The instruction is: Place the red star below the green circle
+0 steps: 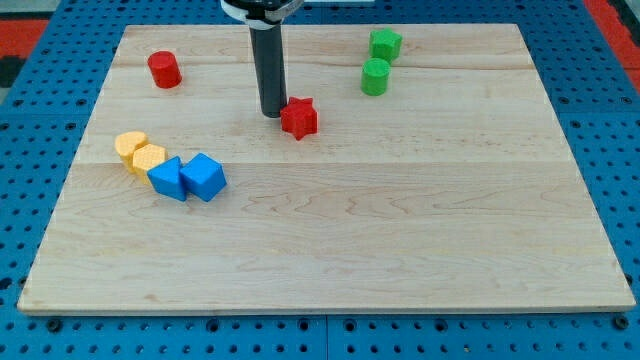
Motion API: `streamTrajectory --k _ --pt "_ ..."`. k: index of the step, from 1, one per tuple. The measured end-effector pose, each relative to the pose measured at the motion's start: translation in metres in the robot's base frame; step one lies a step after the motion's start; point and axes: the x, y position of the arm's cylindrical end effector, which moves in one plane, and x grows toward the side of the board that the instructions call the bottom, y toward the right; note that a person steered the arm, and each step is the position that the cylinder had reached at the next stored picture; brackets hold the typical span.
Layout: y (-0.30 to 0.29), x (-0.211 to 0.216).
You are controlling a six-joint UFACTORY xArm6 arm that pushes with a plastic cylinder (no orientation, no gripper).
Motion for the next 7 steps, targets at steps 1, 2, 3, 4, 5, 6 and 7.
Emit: streamTrajectory --k 1,2,3,4,5,6,7 --pt "-0.031 0.029" --pt "-0.010 0.030" --pt "0.036 0.009" --pt "0.060 0.006" --pt "0.070 0.006" --pt "0.087 0.006" --pt "0.109 0.006"
